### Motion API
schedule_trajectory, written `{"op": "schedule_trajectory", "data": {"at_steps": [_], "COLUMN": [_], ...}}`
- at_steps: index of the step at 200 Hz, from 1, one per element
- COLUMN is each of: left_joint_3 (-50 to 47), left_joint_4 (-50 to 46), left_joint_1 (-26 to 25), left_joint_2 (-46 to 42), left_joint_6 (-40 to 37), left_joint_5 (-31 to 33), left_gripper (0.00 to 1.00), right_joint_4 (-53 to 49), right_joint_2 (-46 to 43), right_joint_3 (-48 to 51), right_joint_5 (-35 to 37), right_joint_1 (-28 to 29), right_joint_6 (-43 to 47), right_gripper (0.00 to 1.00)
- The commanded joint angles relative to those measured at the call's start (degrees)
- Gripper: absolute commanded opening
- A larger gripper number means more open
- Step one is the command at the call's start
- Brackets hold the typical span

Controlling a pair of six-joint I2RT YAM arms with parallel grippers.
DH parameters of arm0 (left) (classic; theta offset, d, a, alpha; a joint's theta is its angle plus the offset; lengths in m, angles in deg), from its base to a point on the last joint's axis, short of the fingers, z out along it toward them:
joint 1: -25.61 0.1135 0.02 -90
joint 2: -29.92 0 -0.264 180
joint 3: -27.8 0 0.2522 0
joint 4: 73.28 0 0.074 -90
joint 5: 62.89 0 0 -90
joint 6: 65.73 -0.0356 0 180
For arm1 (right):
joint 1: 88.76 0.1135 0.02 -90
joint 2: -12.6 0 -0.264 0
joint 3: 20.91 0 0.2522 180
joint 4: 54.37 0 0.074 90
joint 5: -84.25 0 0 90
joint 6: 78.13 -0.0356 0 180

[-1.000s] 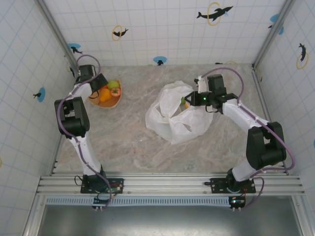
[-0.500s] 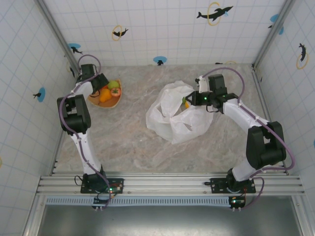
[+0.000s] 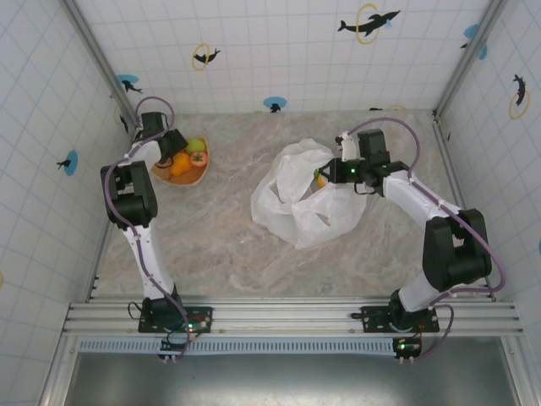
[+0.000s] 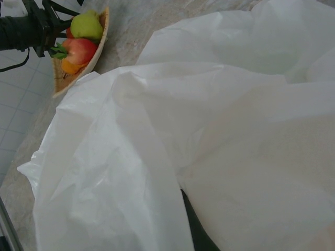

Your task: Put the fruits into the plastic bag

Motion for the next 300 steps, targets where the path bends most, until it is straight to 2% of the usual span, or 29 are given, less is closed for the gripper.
{"op": "schedule_trajectory", "data": {"at_steps": [1, 49, 96, 175, 197, 233, 250, 262, 300], "left_joint_3": [2.0, 2.8, 2.6, -9.0, -16.9, -34.0, -39.4, -43.6, -52.9], "left_joint_4": [-1.5, -2.3, -2.9, 2.9, 6.8, 15.3, 17.4, 17.8, 17.4], "left_joint_1": [0.4, 0.5, 0.7, 1.1, 1.2, 0.2, -2.5, -6.6, -26.7], "left_joint_2": [1.7, 2.4, -0.4, -15.2, -23.2, -39.8, -47.3, -51.7, -61.3], "left_joint_6": [0.5, 0.1, -0.4, -0.7, 1.7, 8.5, 11.4, 12.4, 12.9], "left_joint_5": [-0.2, 0.4, 3.2, 10.1, 6.8, -3.0, -6.9, -8.3, -9.0], "left_gripper": [0.74, 0.69, 0.57, 0.52, 0.52, 0.52, 0.52, 0.52, 0.52], "right_joint_4": [0.6, 0.7, 0.5, 0.0, 0.2, 1.2, 1.5, 1.6, 1.7], "right_joint_2": [0.4, 0.4, 0.3, -0.3, -0.3, -0.1, -0.2, -0.1, -0.3], "right_joint_3": [1.3, 1.6, 1.2, 1.0, 0.9, 1.0, 1.0, 0.9, 0.9], "right_joint_5": [-0.4, -0.5, -0.5, -0.4, -0.3, -0.3, -0.5, -0.5, -0.4], "right_joint_1": [-0.4, -0.6, -0.6, -0.7, -0.7, -0.7, -0.7, -0.7, -1.1], "right_joint_6": [0.5, 0.5, 0.6, 0.6, 0.5, -0.4, -0.5, -0.5, -0.4], "right_gripper": [0.0, 0.0, 0.0, 0.0, 0.0, 0.0, 0.0, 0.0, 0.0]}}
